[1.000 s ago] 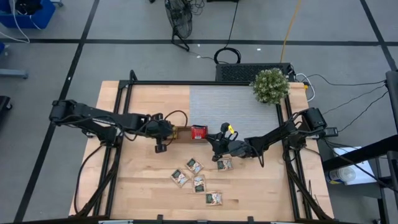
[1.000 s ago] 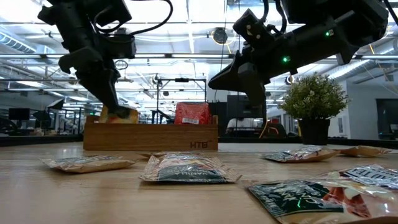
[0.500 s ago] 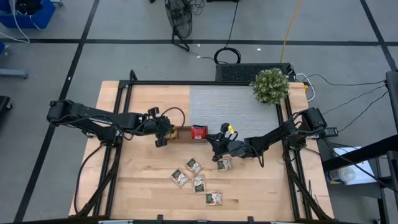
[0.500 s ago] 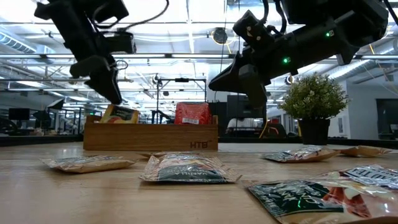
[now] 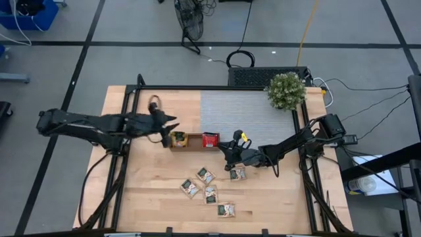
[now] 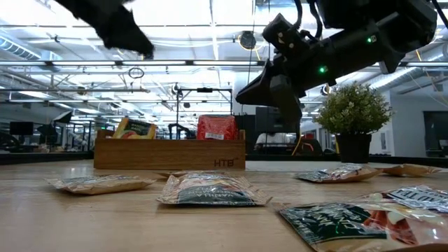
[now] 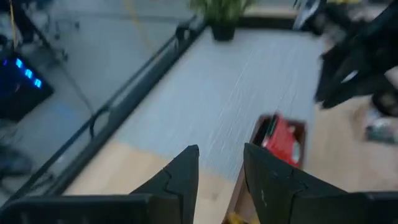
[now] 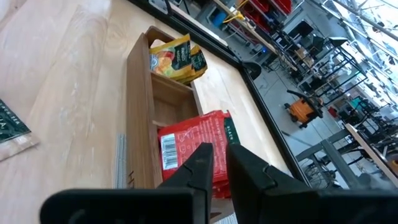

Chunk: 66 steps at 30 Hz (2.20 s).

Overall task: Pick & Place Tea
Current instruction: Put the brown tea bag into the middle section of the wooden organizer

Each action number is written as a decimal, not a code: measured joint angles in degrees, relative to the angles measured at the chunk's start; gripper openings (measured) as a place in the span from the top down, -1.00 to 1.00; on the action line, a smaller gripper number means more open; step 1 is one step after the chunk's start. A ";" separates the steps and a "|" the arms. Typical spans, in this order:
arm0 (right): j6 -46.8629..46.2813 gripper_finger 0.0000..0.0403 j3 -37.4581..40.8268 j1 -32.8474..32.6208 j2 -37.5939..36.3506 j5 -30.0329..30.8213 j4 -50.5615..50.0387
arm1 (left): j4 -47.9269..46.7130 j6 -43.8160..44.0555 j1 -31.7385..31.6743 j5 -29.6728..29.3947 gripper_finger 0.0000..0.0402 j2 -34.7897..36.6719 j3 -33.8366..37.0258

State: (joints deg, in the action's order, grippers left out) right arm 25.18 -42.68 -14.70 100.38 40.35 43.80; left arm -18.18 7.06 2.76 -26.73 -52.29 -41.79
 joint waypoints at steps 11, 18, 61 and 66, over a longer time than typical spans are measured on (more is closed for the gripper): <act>2.06 0.83 0.40 -2.40 -4.08 0.08 -4.07 | 9.75 1.65 1.35 4.48 0.34 10.72 1.79; -1.43 0.85 5.16 -5.70 -12.95 -0.10 -3.80 | 26.70 -2.80 3.12 6.97 0.34 10.78 11.65; -57.24 -0.08 1.56 -29.46 -16.76 -7.60 -78.98 | 25.44 -0.40 3.18 6.87 0.34 11.80 16.17; -57.59 -0.05 3.44 -27.19 -16.76 -7.74 -79.06 | 25.55 -0.40 3.18 6.85 0.35 11.80 16.14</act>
State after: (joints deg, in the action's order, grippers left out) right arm -32.40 -39.24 -41.89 83.61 32.61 -35.26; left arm 7.36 6.66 5.93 -19.88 -40.49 -25.65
